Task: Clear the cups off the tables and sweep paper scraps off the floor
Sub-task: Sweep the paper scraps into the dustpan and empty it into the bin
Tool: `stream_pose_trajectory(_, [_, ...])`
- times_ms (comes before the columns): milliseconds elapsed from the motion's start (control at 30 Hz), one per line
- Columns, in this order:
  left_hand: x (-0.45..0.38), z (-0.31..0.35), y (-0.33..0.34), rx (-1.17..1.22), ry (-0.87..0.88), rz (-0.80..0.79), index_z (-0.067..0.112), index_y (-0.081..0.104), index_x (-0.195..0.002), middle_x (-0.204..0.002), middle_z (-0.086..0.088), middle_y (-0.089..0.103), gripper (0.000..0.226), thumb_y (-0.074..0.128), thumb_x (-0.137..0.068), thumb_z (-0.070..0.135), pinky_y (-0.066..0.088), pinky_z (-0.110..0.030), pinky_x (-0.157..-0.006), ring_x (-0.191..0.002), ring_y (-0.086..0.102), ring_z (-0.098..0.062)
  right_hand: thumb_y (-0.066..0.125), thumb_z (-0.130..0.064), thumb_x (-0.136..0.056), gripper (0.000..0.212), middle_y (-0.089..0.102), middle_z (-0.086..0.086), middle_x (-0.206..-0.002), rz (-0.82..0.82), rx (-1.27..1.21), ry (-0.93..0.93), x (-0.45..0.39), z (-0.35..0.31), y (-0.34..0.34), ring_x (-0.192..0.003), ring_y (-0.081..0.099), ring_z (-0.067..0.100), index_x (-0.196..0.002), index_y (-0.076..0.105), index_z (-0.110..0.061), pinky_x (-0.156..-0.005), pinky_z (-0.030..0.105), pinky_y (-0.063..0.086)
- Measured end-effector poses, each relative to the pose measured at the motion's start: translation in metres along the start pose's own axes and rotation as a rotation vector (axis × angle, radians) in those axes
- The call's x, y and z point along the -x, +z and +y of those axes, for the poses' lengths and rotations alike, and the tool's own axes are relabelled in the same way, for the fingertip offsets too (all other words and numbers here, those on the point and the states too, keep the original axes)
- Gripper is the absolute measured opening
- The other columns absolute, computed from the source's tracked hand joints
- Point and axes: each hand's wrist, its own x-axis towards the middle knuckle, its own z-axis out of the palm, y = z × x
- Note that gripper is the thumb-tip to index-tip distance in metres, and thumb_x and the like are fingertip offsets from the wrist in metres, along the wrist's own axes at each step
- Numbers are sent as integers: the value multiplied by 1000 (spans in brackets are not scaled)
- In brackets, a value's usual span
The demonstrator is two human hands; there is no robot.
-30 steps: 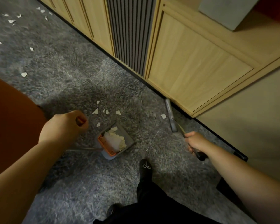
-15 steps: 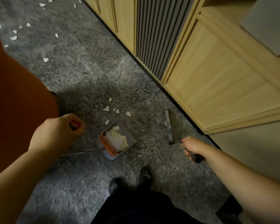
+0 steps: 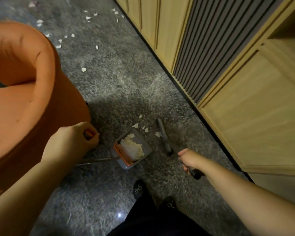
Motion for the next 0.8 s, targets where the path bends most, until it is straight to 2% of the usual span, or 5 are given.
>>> stream_pose_trajectory(200, [-3, -38, -17, 54, -55, -7, 42, 59, -81, -63, 11, 62, 13, 71, -81, 47, 29, -21, -40, -47, 50, -7, 36, -1, -99, 34, 48, 7, -66, -32, 61, -69, -17, -58, 20, -54, 45, 17, -130, 51, 2, -51, 27, 36])
stream_pose_trajectory(400, [6, -61, -25, 64, -115, 21, 44, 59, -80, -58, 13, 59, 13, 71, -81, 47, 41, -24, -36, -43, 51, -6, 38, -7, -99, 37, 50, 9, -60, -12, -34, -63, -29, -80, 23, -40, 42, 15, -134, 47, -16, -38, 17, 35])
stream_pose_trajectory(467, [9, -65, -27, 69, -142, 25, 45, 58, -78, -58, 15, 59, 15, 72, -81, 46, 44, -25, -36, -42, 52, -6, 38, -8, -100, 36, 48, 9, -57, -10, -35, -78, -29, -86, 22, -39, 41, 15, -134, 46, -17, -37, 17, 33])
stream_pose_trajectory(667, [16, -67, -22, 47, -183, 27, 44, 58, -79, -56, 15, 57, 14, 72, -82, 44, 35, -20, -38, -42, 49, -5, 36, -8, -101, 34, 48, 9, -62, 20, 37, -123, -29, -103, 0, -42, 39, 15, -132, 46, -15, -36, 16, 31])
stream_pose_trajectory(800, [14, -63, -11, 34, -241, 1, 41, 60, -84, -60, 16, 57, 12, 71, -84, 45, 44, -24, -40, -48, 52, -4, 37, -7, -101, 34, 48, 10, -63, 22, 112, -112, -38, -118, -27, -44, 39, 16, -134, 46, -13, -38, 18, 31])
